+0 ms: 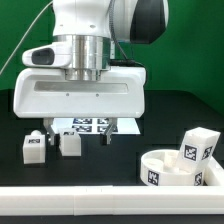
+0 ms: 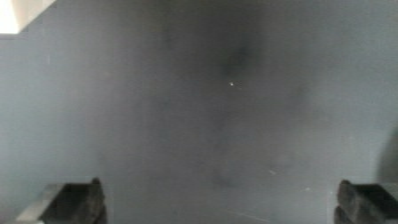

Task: Assemble stool

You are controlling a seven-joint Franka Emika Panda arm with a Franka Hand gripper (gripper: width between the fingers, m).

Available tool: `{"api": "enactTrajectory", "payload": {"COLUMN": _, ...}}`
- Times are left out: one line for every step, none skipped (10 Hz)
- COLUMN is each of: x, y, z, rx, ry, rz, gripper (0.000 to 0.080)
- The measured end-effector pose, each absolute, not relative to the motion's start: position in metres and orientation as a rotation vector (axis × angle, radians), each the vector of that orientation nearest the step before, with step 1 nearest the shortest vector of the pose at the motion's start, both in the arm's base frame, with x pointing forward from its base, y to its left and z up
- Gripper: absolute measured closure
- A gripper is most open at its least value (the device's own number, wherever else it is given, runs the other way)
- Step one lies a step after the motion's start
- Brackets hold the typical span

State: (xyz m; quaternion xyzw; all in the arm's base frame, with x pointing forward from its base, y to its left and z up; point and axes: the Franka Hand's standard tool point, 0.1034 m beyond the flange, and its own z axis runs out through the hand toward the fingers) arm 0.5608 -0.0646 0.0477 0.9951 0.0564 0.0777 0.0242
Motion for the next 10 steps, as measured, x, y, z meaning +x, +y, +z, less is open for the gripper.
{"api": "enactTrajectory", "payload": {"x": 0.554, "y": -0.069, "z": 0.044, "rx": 3.076, "ry": 0.161, "rz": 0.232, "gripper": 0.0150}}
{"api": "enactTrajectory", "payload": {"x": 0.545, "y": -0.071, "z": 0.039, "rx": 3.068, "ry": 0.177, "rz": 0.229, "gripper": 0.0150}}
{"api": "enactTrajectory", "payload": {"x": 0.536, "y": -0.073, "z": 0.034, "rx": 3.065, "ry": 0.180, "rz": 0.219, "gripper": 0.0150}}
{"api": "enactTrajectory", "payload": {"x": 0.533, "y": -0.073, "z": 0.032, "rx": 3.070, "ry": 0.177, "rz": 0.201, "gripper": 0.0150}}
{"api": "enactTrajectory", "payload": {"x": 0.534, "y": -0.073, "z": 0.033, "rx": 3.070, "ry": 0.178, "rz": 0.204, "gripper": 0.0150}}
{"api": "enactTrajectory", "payload": {"x": 0.533, "y": -0.072, "z": 0.032, "rx": 3.075, "ry": 0.173, "rz": 0.189, "gripper": 0.0150}}
{"api": "enactTrajectory", "payload": {"x": 0.528, "y": -0.064, "z": 0.029, "rx": 3.110, "ry": 0.143, "rz": 0.069, "gripper": 0.0150}}
{"api": "enactTrajectory", "payload": {"x": 0.531, "y": -0.058, "z": 0.033, "rx": 3.126, "ry": 0.097, "rz": -0.053, "gripper": 0.0150}}
{"api": "enactTrajectory", "payload": {"x": 0.536, "y": -0.055, "z": 0.036, "rx": 3.115, "ry": 0.067, "rz": -0.088, "gripper": 0.0150}}
{"api": "enactTrajectory", "payload": {"x": 0.529, "y": -0.052, "z": 0.038, "rx": 3.115, "ry": 0.055, "rz": -0.223, "gripper": 0.0150}}
